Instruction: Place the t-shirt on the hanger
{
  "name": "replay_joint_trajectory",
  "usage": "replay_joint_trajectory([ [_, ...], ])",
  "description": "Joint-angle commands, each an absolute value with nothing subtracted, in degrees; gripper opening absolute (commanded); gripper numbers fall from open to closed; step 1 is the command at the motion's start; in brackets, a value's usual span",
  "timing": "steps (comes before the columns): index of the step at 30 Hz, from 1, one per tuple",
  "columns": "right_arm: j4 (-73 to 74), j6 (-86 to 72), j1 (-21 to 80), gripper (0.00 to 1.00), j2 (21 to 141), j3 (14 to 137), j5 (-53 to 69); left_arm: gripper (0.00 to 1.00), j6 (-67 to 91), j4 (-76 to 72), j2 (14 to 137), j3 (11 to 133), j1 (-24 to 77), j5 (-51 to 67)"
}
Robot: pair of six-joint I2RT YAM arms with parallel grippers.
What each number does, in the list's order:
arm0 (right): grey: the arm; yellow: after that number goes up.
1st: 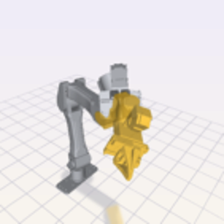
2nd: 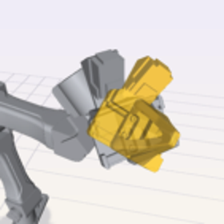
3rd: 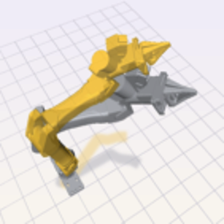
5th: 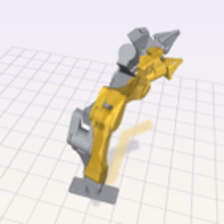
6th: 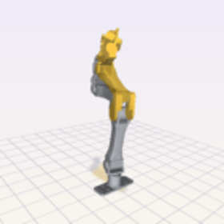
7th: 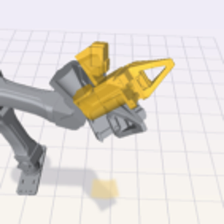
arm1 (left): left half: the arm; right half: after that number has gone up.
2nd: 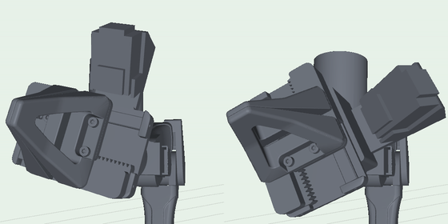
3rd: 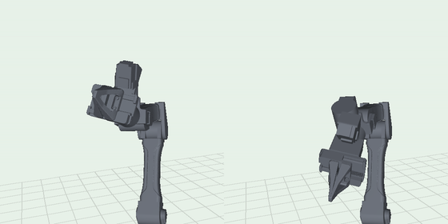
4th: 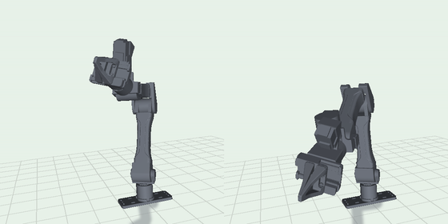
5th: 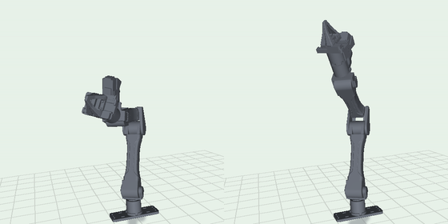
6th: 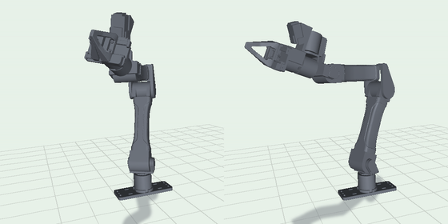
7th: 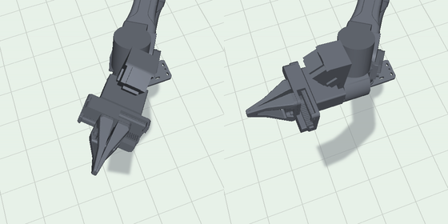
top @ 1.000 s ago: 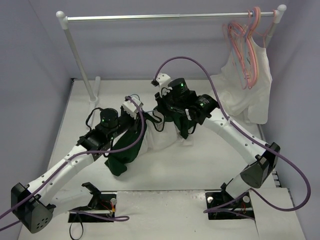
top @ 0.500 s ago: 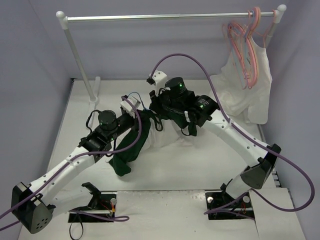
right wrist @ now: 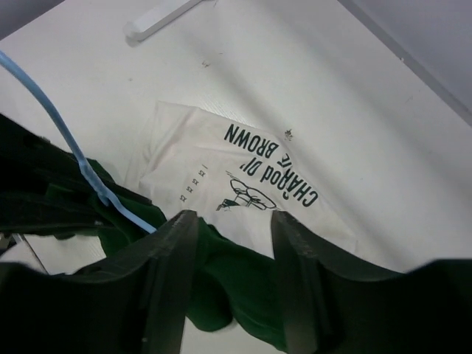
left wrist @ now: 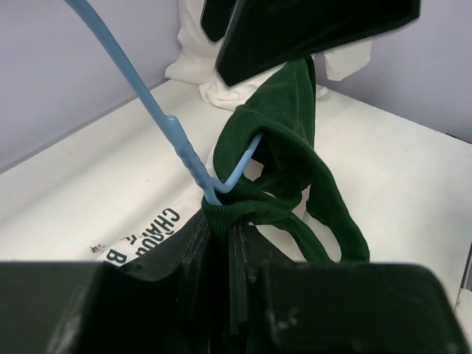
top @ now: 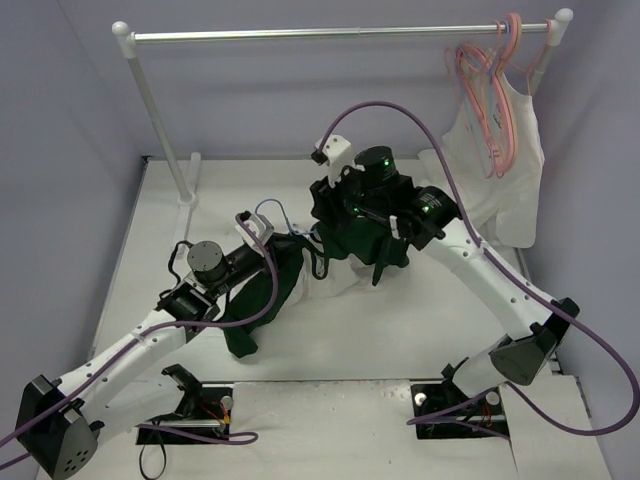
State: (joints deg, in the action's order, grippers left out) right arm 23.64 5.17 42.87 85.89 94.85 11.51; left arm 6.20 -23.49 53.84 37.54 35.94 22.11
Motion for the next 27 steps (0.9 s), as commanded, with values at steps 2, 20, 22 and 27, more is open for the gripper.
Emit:
replay_joint_trajectory([
  [2, 25.04, 10.98, 40.44, 0.49, 80.95, 98.7, 19.5, 0.0, 6.06, -34.72, 51.68, 37.62, 36.04, 24.35],
  [20, 36.38, 37.79, 31.11, 0.57, 78.75, 90.26, 33.74, 0.0, 0.71, -25.14, 51.5, 42.62, 36.04, 29.09],
  [22, 37.26, 38.32, 31.29, 0.57, 80.15, 91.05, 37.42, 0.0, 0.27, -24.7, 51.59, 42.98, 36.04, 29.09],
  [27, 37.27, 38.85, 33.39, 0.56, 82.79, 90.71, 38.5, 0.0, 0.18, -23.91, 52.56, 44.38, 36.04, 30.14],
])
